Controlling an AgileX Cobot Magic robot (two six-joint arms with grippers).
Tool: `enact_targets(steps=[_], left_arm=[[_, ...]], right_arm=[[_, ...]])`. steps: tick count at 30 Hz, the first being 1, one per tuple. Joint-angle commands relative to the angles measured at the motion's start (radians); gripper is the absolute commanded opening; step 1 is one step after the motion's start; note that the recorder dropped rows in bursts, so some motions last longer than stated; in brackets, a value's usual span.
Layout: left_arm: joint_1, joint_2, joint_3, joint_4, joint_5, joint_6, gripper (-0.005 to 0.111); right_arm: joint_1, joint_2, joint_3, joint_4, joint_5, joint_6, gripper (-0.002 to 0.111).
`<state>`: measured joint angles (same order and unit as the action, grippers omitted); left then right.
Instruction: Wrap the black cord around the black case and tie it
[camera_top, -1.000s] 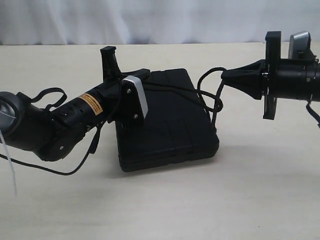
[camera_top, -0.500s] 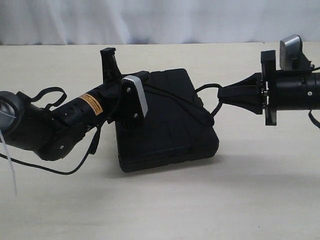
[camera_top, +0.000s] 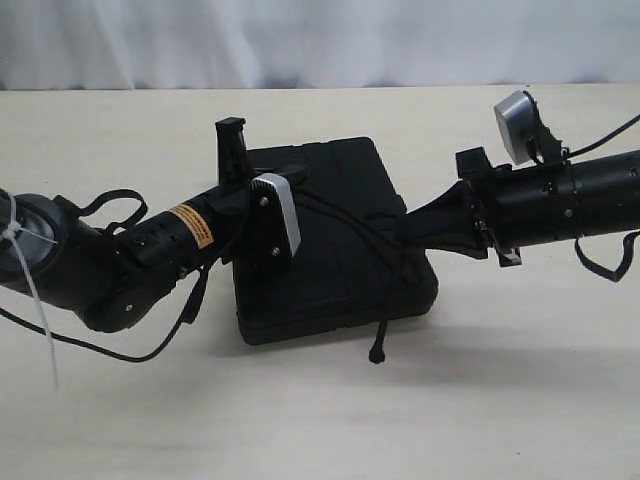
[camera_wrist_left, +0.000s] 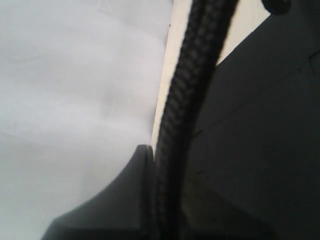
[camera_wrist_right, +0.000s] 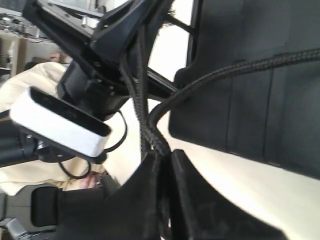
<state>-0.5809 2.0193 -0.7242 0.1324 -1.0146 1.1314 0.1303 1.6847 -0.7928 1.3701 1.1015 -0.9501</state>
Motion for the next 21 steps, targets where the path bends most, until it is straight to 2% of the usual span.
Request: enact_targets(steps=[1, 11, 16, 21], left_arm=[[-0.002, 0.017, 0.0, -0.014, -0.033, -0.011, 0.0], [-0.002, 0.017, -0.017, -0.055, 0.001, -0.011, 0.0], [-0.002, 0.017, -0.017, -0.055, 0.005, -0.011, 0.0], [-0.002, 0.017, -0.017, -0.057, 0.009, -0.011, 0.0]], right_arm=[[0.007, 0.001, 0.002, -0.03, -0.036, -0.014, 0.009], [0.007, 0.001, -0.013, -0.159, -0.036, 0.071, 0.053], [0.007, -0.017, -0.066, -0.292, -0.036, 0.177, 0.057], [0.007, -0.075, -0.095, -0.31, -0.038, 0.18, 0.057]])
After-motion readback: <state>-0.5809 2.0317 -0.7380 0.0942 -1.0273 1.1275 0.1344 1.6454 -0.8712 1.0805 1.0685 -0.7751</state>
